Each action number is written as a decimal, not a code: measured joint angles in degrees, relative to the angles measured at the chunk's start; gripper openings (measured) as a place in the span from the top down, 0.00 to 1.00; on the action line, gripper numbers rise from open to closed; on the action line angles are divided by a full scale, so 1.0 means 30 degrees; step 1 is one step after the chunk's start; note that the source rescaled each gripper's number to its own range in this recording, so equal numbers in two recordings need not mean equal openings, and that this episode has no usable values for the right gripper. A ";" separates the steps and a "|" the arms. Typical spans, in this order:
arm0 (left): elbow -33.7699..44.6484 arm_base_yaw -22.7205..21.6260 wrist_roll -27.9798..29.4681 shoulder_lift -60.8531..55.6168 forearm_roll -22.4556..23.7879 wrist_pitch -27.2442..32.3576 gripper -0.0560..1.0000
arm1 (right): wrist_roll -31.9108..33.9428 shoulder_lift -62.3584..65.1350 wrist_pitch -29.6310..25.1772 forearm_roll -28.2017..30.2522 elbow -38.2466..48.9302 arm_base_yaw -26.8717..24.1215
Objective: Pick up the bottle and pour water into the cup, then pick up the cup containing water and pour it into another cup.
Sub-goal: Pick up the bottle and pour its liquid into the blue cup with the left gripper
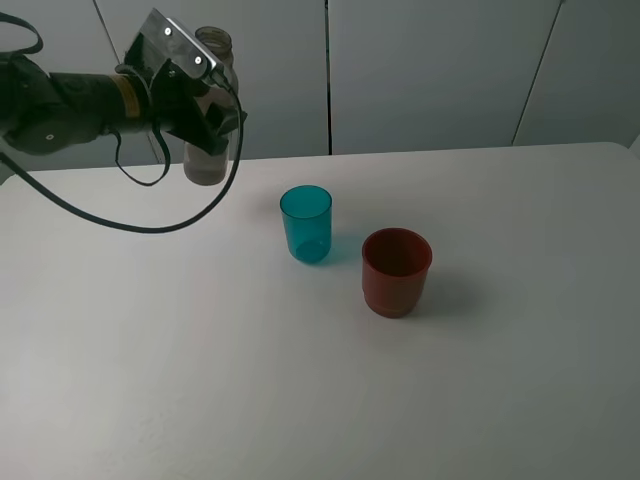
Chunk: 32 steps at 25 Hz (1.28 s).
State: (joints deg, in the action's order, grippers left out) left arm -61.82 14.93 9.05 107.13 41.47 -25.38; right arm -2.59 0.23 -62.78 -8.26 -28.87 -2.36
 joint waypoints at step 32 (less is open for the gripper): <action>-0.2455 0.1275 -0.4361 0.1681 0.4795 0.1777 0.95 | 0.0000 0.0000 0.0000 0.0000 0.0000 0.0000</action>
State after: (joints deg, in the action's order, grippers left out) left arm -69.18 18.76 -4.03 112.17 55.86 -20.05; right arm -2.59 0.23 -62.78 -8.26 -28.87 -2.36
